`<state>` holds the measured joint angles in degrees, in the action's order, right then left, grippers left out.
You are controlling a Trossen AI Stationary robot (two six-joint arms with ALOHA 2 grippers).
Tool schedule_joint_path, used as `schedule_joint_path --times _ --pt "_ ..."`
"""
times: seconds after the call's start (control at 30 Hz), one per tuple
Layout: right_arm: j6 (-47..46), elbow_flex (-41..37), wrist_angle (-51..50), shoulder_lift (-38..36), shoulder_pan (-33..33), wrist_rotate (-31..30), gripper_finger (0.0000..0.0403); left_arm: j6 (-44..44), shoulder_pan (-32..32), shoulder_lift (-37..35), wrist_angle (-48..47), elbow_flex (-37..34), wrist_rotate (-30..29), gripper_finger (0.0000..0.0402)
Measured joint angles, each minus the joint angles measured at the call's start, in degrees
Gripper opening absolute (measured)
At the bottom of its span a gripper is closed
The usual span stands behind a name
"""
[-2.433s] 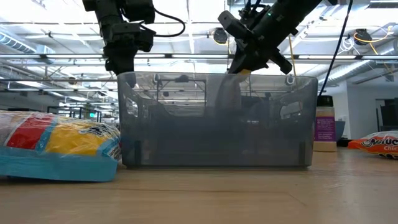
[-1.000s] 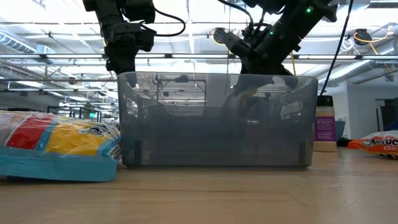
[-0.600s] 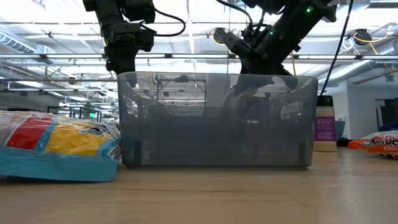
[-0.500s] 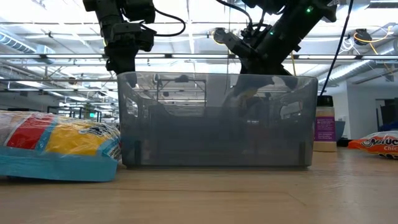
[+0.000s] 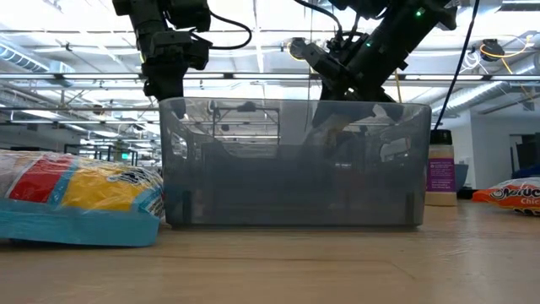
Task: Pick & Place Food Item
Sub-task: Put the yellow noodle pack into the top black bin, then put the bottom blue spoon into the white bin
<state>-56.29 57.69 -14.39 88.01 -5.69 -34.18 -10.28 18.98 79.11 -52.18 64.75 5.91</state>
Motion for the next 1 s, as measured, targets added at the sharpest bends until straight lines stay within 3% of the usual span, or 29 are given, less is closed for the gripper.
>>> schedule_joint_path --times 0.43,1.0 --pt "2.54 0.0 -0.63 -0.83 0.38 0.06 0.0111 0.91 0.0 0.0 -0.02 0.0 0.0 0.0113" --pt "16.99 -0.02 -0.06 -11.6 5.6 1.45 0.011 5.16 0.94 -0.06 -2.26 0.09 0.04 0.0113"
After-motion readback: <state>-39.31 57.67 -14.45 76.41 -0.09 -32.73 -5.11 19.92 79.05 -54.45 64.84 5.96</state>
